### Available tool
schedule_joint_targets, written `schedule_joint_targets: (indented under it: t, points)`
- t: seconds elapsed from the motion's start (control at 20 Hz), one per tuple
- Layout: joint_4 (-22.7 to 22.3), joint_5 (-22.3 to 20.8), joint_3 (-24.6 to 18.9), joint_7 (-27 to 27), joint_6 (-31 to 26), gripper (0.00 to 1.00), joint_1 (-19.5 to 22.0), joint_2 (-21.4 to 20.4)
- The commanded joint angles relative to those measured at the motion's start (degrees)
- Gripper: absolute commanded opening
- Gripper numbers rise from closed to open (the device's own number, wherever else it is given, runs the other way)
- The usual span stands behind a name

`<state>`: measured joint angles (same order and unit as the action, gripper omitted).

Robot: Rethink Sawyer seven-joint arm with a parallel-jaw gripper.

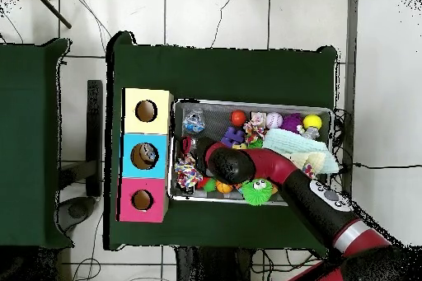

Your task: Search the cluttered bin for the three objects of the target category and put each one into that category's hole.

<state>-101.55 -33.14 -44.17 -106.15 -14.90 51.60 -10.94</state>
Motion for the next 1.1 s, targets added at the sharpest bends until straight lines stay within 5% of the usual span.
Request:
schedule_joint_targets:
  t: [0.05,1.1]
  points:
    - [0.99,3.31,4.59,-10.81,5.37,1.00,-1.79,-2.54]
    - [0.58,13.21,18.91,-13.55,6.07,1.00,-8.62,-6.28]
